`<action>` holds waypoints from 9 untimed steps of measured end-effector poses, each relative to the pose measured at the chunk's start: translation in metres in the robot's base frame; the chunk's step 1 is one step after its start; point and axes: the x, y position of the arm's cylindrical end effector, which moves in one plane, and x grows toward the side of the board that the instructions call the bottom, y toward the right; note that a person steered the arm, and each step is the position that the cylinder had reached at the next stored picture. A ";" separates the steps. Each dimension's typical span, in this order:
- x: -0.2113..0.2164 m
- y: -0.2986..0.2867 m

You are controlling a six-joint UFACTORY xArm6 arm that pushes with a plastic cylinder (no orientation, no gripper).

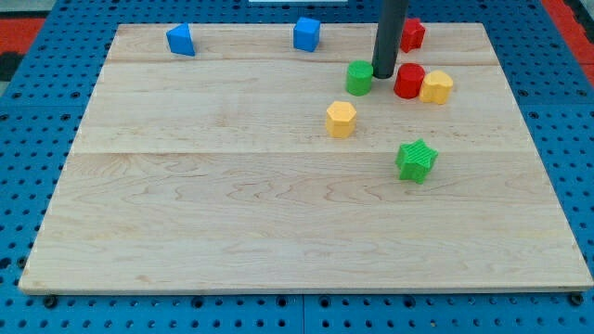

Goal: Separate the yellow heart and red circle

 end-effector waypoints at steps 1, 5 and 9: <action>0.000 0.000; 0.070 -0.022; 0.040 0.157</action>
